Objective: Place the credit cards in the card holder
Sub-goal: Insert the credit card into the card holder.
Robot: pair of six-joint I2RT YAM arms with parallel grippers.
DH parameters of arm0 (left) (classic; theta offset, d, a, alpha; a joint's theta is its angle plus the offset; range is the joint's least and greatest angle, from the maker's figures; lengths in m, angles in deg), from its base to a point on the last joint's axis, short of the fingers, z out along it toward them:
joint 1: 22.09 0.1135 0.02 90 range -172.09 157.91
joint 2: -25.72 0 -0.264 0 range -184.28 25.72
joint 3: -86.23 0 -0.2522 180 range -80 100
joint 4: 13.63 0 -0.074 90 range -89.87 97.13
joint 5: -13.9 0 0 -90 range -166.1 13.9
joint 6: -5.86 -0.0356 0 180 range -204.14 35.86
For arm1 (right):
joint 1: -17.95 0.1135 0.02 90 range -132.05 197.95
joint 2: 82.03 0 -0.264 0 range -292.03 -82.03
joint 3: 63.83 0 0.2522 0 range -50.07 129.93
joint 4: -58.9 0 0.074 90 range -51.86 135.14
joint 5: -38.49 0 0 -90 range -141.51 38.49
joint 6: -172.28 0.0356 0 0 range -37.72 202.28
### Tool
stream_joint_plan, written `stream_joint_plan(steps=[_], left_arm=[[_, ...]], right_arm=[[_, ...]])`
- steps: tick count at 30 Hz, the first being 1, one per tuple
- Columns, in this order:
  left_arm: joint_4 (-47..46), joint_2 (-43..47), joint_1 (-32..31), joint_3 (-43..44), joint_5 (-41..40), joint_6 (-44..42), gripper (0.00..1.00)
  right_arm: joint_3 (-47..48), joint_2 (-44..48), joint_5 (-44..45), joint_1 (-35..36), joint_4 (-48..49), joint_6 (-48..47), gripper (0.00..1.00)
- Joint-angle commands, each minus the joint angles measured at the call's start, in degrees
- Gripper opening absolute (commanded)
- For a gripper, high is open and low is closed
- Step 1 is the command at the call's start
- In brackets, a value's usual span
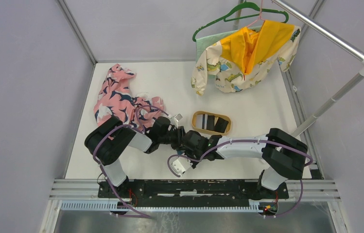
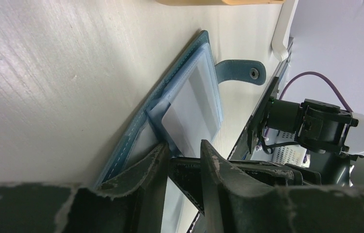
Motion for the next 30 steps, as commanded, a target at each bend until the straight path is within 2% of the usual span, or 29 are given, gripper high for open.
stream_joint_plan(steps=[1, 16, 21, 25, 30], left_arm=[[6.6, -1.1, -0.5, -2.3, -3.7, -2.2, 0.41], [5.2, 0.7, -0.5, -3.3, -4.3, -1.8, 0.41], [3.2, 1.2, -0.5, -3.6, -3.9, -1.0, 0.42], [1.3, 2.1, -0.5, -4.4, -4.0, -0.6, 0.41], [-1.3, 4.8, -0.6, -5.8, -4.1, 0.0, 0.41]], right_arm=[[-0.5, 1.3, 4.4, -2.5, 1.5, 0.0, 0.11], [-4.3, 5.9, 2.2, -6.4, 1.6, 0.2, 0.14], [-4.2, 9.7, -12.3, -7.3, -2.4, -1.6, 0.19], [-2.6, 12.3, -24.8, -12.2, -5.2, -1.1, 0.21], [-5.2, 14.8, -28.1, -17.8, -2.5, 0.4, 0.24]])
